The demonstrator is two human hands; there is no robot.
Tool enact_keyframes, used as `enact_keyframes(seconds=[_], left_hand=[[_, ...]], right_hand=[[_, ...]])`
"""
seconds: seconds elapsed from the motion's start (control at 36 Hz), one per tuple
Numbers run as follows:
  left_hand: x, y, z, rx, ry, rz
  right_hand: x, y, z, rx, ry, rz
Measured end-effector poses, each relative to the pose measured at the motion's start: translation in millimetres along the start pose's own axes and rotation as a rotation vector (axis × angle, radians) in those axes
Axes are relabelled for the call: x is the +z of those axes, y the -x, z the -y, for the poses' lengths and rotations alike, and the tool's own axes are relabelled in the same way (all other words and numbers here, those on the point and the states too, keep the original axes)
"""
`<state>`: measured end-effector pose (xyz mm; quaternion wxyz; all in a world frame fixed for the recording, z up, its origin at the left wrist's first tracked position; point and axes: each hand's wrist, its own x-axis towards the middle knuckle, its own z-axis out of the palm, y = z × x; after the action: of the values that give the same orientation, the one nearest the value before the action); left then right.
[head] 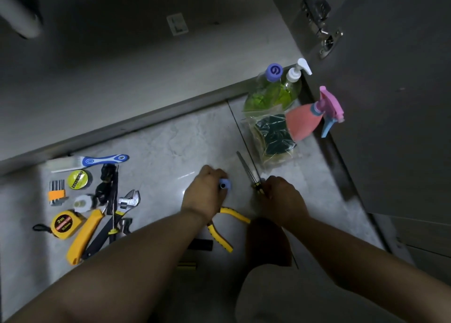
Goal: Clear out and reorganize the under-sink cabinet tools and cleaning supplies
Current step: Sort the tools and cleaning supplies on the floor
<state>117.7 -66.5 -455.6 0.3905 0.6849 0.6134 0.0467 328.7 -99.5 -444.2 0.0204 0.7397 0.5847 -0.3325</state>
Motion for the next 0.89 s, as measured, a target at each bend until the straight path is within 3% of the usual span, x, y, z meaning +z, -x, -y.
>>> enact_keyframes(seconds=[0.22, 0.53, 0.75, 0.89], left_hand=[[-35, -16, 27, -0.176, 0.112, -0.157], [-72, 5, 80, -0.322, 0.174, -0.278], [-87, 32, 112, -0.357, 0.27, -0.258], [-103, 53, 124, -0.303, 0.206, -0.311]], right_hand=[[10, -11, 33, -0.072, 0.04, -0.023], [48, -8, 84, -0.356, 0.27, 0.1], [47, -11, 94, -0.457, 0.365, 0.193], [14, -34, 102, -0.699, 0.672, -0.051]])
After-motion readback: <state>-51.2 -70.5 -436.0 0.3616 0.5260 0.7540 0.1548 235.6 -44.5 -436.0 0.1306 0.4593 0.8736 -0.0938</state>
